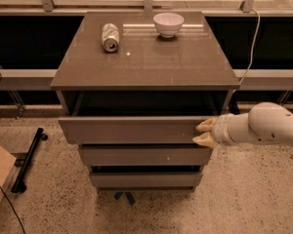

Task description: Close top drawer

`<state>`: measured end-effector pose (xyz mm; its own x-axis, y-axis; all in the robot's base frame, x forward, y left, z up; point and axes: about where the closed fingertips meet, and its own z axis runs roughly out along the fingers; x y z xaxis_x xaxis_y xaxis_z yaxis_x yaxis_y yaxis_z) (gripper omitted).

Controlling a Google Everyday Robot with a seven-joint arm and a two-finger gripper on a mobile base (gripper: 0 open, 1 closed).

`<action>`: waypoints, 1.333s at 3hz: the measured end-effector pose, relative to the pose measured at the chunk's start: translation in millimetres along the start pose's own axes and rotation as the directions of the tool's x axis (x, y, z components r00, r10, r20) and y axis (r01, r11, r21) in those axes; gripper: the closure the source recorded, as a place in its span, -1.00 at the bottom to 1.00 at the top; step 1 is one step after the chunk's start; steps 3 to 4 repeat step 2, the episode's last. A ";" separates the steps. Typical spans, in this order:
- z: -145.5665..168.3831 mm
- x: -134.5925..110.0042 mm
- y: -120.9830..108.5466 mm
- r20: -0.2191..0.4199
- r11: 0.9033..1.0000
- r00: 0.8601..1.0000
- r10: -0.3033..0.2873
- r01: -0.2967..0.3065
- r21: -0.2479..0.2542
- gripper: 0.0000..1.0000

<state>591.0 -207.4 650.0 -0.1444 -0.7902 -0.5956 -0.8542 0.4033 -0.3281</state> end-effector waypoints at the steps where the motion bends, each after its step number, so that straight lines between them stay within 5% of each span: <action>1: 1.8 -0.8 1.2 0.001 1.000 1.000 -0.001 0.001 -0.004 -1.00; 4: 1.8 -0.8 1.2 0.001 1.000 1.000 -0.001 0.001 -0.004 -1.00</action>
Offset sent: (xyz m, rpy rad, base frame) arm -0.0001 0.0013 -0.0009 0.0007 0.0014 0.0022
